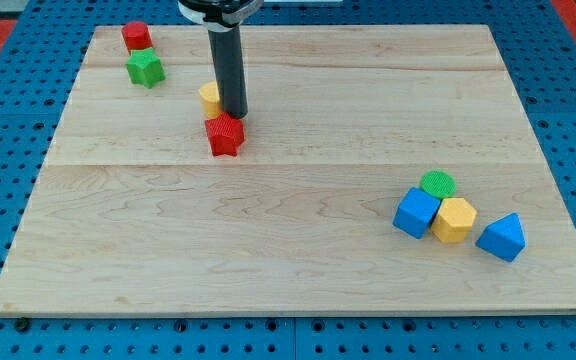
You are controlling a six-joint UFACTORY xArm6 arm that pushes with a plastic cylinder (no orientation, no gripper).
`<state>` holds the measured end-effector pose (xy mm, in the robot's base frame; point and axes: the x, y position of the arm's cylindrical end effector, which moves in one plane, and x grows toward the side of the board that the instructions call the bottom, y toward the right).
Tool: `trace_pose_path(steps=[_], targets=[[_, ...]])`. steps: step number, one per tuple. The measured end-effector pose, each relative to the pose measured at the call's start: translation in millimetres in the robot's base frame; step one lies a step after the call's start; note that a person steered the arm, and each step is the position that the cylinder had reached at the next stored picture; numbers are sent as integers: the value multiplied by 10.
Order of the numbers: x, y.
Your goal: Move the red star towards the group of blocks
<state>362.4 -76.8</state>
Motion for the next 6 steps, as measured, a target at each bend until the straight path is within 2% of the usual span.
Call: trace_pose_path(steps=[1,2,4,5,6], targets=[[177,-266],[438,-294],[605,-577],[715,27],[714,901]])
